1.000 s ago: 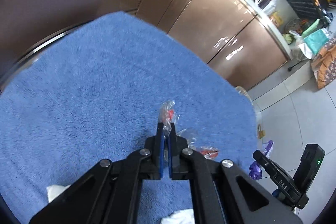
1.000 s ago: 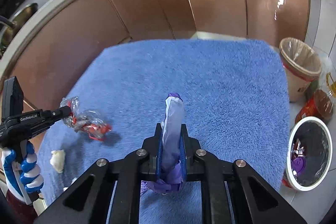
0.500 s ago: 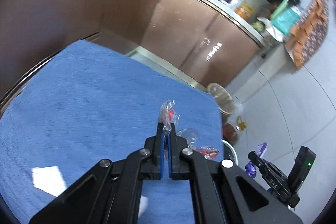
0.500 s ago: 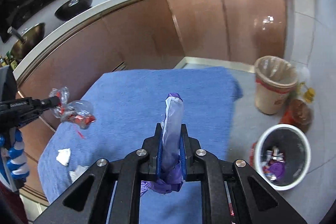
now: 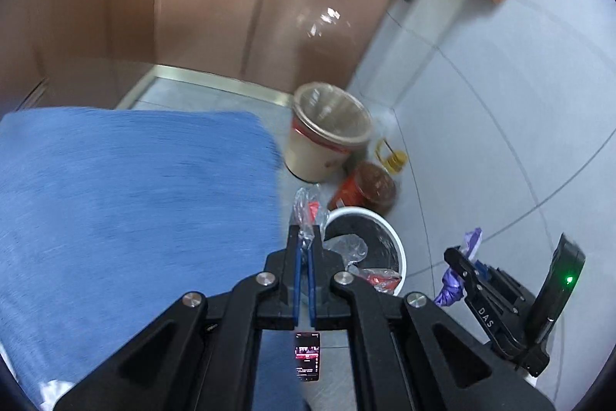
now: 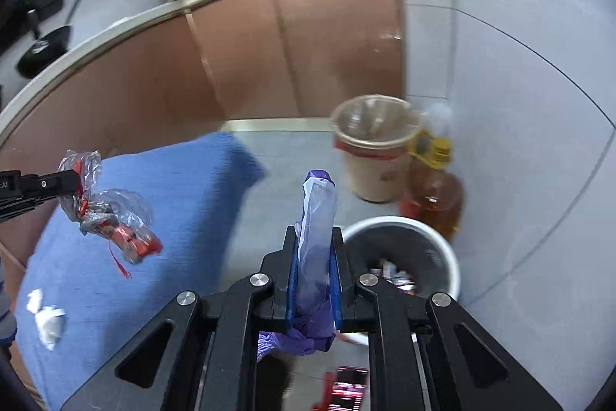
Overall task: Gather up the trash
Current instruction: 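Carry the clear bag and purple-wrapped plastic over the white bin with both tools, then open both tools above the bin to drop the items, then lift away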
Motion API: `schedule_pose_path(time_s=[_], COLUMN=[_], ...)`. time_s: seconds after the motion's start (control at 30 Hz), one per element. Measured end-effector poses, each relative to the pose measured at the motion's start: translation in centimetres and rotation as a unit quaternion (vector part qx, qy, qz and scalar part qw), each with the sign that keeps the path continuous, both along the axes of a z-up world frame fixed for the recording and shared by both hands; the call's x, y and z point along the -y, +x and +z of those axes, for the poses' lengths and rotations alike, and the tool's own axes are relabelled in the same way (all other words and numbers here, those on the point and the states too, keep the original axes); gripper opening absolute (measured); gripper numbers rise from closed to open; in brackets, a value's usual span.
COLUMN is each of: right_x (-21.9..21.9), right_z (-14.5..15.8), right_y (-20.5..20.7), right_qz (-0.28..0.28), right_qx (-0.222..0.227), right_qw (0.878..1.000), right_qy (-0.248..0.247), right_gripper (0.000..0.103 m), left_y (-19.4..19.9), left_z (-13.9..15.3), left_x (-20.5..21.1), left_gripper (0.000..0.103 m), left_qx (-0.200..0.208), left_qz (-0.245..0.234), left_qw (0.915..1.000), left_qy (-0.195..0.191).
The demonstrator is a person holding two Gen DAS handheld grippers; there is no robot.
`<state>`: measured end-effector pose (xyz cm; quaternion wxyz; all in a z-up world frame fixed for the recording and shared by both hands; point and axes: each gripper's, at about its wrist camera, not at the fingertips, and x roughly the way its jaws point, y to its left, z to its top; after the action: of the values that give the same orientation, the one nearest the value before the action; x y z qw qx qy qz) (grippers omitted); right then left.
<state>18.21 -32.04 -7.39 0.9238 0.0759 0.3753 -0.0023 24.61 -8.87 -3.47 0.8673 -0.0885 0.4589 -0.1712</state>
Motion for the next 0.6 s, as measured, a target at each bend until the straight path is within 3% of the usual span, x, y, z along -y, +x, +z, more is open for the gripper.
schedule_pose_path(time_s=[0.13, 0.3, 0.47, 0.6], right_x=[2.8, 4.7, 6.0, 7.0], right_z=[-2.5, -5.8, -8.6, -10.5], right_y=[1.4, 3.8, 5.5, 6.7], right_qz=[-0.027, -0.042, -0.056, -0.064], right_qx=[-0.013, -0.026, -0.042, -0.053], right_qw=[0.999, 0.998, 0.997, 0.996], right_qy=[-0.011, -0.025, -0.041, -0.036], right_gripper=[0.014, 0.014, 0.015, 0.02], left_y=[2.2, 4.8, 6.5, 7.5], left_z=[-2.9, -6.3, -9.6, -12.0], left_x=[6.3, 11.2, 14.3, 16.0], left_gripper=[0.002, 0.003, 0.004, 0.005], left_qx=[-0.012, -0.033, -0.042, -0.062], left_qz=[-0.032, -0.051, -0.06, -0.074], left_qw=[0.9987, 0.9964, 0.9941, 0.9929], left_qy=[0.038, 0.059, 0.081, 0.07])
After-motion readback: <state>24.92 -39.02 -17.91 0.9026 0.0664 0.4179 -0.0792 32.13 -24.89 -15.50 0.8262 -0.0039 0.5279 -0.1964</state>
